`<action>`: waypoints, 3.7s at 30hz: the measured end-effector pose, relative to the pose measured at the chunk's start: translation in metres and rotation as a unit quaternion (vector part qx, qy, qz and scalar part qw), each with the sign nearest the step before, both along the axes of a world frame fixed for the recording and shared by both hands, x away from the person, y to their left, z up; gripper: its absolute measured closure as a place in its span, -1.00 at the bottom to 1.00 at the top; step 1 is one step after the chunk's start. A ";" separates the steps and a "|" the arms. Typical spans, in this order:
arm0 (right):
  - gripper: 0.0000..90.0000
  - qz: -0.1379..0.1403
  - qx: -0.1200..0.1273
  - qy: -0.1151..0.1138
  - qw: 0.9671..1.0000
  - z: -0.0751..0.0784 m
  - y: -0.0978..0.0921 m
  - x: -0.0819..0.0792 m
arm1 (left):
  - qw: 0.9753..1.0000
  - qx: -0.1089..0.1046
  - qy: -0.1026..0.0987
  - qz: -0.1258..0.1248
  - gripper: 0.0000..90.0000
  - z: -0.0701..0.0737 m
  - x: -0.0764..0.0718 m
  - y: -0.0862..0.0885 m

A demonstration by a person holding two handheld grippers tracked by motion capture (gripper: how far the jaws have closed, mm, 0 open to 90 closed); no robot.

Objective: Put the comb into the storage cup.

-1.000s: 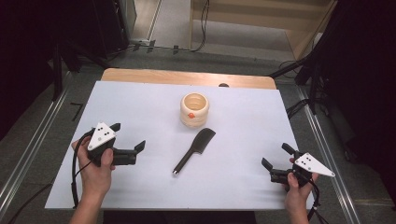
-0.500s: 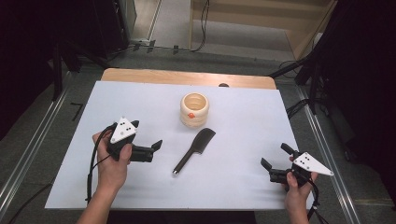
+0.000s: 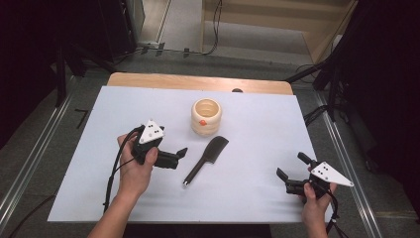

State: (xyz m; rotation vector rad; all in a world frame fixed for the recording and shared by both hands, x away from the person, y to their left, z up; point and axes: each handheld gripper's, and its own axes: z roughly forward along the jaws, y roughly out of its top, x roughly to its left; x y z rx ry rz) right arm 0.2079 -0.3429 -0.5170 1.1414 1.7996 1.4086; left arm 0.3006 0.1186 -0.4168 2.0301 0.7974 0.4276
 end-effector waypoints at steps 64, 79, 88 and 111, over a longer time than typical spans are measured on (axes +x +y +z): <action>-1.00 0.001 0.001 0.007 1.000 -0.001 -0.001 0.002 | 0.959 0.193 0.208 -0.027 0.16 -0.048 0.028 -0.093; -1.00 0.000 0.001 0.006 1.000 -0.001 -0.001 0.003 | 0.948 0.231 0.216 -0.038 0.35 -0.056 0.024 -0.100; -1.00 -0.001 0.001 0.006 1.000 -0.001 -0.001 0.003 | 0.945 0.245 0.214 -0.031 0.39 -0.060 0.024 -0.103; -1.00 -0.005 -0.001 0.010 1.000 -0.001 -0.001 0.003 | 0.952 0.231 0.203 -0.013 0.60 -0.061 0.019 -0.101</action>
